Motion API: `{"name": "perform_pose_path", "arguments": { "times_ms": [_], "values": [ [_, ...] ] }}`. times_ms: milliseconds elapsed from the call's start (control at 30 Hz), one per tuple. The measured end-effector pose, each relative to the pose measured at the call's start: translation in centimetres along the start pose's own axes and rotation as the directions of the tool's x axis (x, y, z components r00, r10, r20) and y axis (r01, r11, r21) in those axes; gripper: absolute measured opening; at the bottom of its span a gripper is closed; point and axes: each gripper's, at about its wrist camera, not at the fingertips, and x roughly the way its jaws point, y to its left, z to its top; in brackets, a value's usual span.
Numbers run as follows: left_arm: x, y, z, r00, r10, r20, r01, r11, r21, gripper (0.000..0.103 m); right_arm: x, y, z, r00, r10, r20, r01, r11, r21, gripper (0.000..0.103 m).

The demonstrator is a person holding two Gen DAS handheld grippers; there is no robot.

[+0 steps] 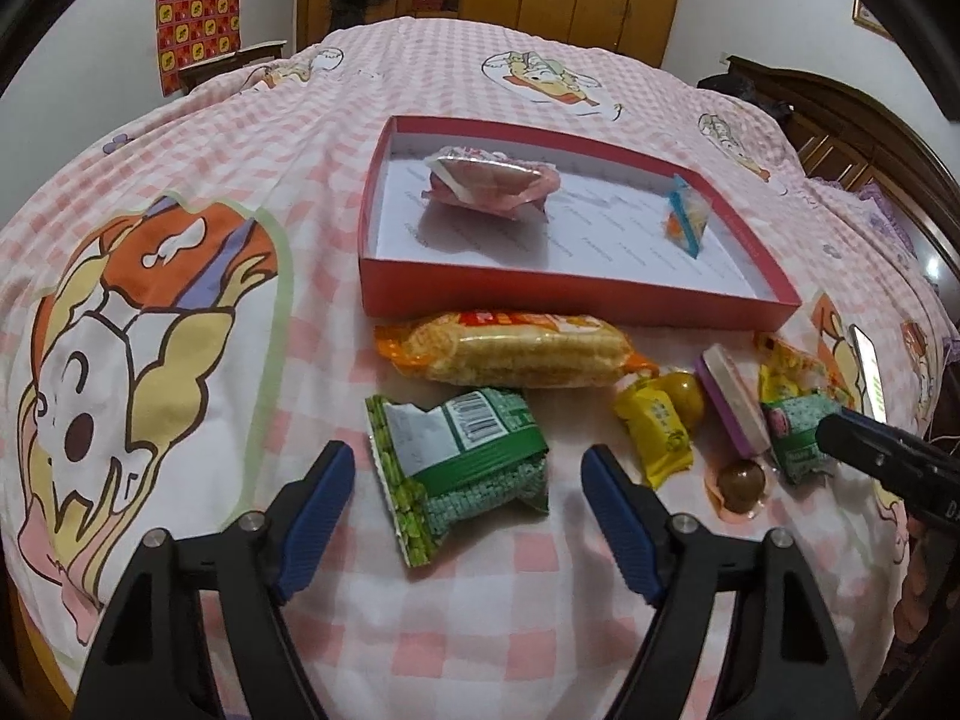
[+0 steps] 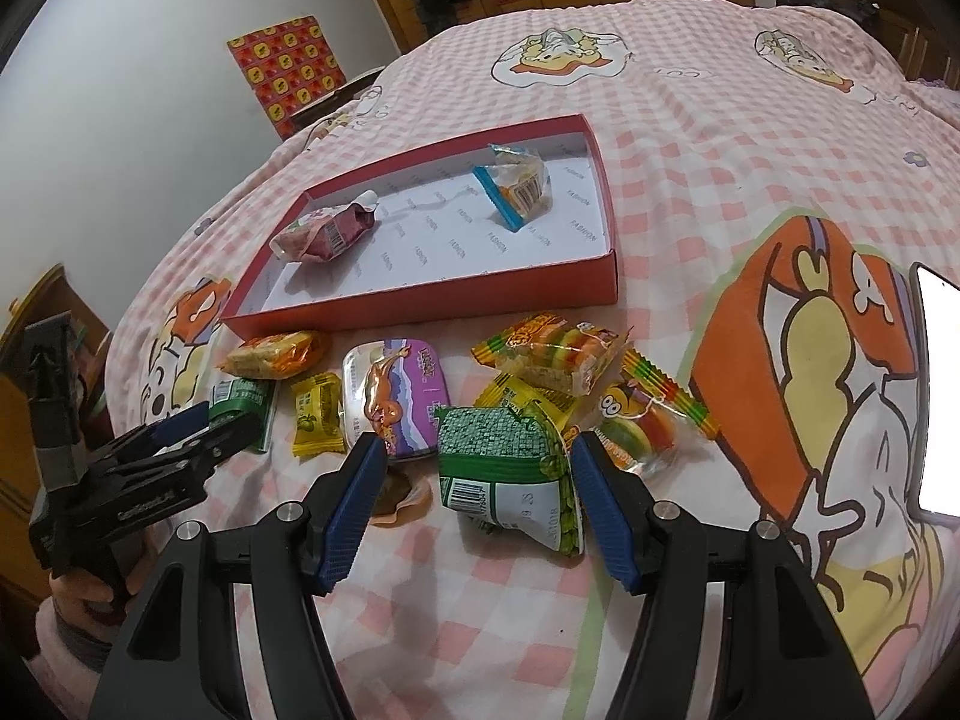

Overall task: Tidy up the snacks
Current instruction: 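Grasp the green snack pack with the left gripper while the right gripper grasps the purple tin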

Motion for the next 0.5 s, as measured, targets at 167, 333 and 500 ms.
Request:
{"name": "perform_pose_path", "arguments": {
  "times_ms": [167, 333, 500],
  "values": [
    [0.2, 0.4, -0.1, 1.0, -0.027, -0.012, 0.026, 1.0, -0.015, 0.053, 0.0, 0.1, 0.0, 1.0, -0.001, 0.001, 0.001, 1.0, -0.002, 0.065],
    [-0.2, 0.3, -0.3, 0.999, -0.044, -0.01, 0.044, 0.999, -0.005, 0.049, -0.1, 0.1, 0.0, 1.0, 0.0, 0.003, 0.0, 1.0, -0.001, 0.065],
    [-1.1, 0.7, -0.6, 0.998, -0.055, -0.004, 0.055, 0.998, -0.002, 0.049, -0.2, 0.3, 0.0, 1.0, 0.002, 0.007, -0.002, 1.0, -0.006, 0.065]
  ]
}}
